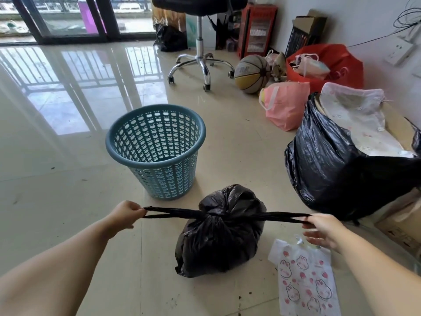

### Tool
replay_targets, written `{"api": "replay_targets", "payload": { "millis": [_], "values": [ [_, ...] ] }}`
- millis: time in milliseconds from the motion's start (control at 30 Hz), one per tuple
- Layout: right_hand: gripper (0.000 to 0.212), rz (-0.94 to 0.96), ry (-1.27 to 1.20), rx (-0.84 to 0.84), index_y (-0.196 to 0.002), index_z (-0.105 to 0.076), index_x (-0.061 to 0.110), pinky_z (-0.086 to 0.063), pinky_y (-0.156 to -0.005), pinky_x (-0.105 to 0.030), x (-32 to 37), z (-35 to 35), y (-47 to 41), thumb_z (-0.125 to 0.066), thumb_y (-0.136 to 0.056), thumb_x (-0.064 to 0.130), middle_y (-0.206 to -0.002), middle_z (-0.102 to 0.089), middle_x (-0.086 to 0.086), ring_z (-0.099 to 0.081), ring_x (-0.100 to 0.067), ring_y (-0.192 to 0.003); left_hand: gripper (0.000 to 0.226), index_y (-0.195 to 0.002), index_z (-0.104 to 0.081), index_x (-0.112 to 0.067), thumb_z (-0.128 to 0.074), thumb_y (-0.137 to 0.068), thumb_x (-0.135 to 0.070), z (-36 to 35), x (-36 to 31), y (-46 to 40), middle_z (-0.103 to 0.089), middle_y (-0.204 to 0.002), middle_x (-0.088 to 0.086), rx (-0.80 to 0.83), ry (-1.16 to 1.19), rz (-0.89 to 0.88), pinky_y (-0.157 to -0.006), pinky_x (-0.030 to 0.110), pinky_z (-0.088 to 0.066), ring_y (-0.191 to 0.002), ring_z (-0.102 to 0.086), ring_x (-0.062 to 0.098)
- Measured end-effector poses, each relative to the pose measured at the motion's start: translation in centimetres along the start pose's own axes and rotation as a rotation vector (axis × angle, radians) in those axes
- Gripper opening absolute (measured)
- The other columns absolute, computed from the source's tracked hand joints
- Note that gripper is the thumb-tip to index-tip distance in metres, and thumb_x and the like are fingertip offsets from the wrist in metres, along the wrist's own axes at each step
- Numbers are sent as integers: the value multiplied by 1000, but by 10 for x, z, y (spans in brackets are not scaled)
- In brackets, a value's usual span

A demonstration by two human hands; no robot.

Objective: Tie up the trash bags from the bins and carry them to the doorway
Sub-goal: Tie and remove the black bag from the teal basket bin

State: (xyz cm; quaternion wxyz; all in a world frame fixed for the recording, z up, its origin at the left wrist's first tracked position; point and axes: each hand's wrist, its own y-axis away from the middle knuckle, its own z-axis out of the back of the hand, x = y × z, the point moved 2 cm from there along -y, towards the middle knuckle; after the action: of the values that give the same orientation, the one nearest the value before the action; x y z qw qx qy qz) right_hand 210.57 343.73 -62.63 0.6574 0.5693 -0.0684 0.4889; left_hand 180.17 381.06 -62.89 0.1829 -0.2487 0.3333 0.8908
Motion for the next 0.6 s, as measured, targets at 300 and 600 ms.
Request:
{"api": "replay_targets", "payload": {
  "millis": [300,600],
  "values": [
    [28,135,-460,502,-62,-46,13,-50,-76,-35,74,-30,42,-41,-90,10,-61,-59,-3,-58,-19,-71,20,-99,-64,2,-56,-93,-15,14,-86,19,-68,-101,19,315,318,-222,-102,40,-47,-95,-64,23],
    [43,567,251,805,-123,-54,15,-43,-96,-36,118,-118,114,-50,-91,43,-113,-69,-11,-63,-17,-107,12,-95,-63,-18,-57,-86,-12,-28,-210,80,-57,-67,-11,131,-275,-888,-57,17,-46,-58,-52,5]
  ]
}}
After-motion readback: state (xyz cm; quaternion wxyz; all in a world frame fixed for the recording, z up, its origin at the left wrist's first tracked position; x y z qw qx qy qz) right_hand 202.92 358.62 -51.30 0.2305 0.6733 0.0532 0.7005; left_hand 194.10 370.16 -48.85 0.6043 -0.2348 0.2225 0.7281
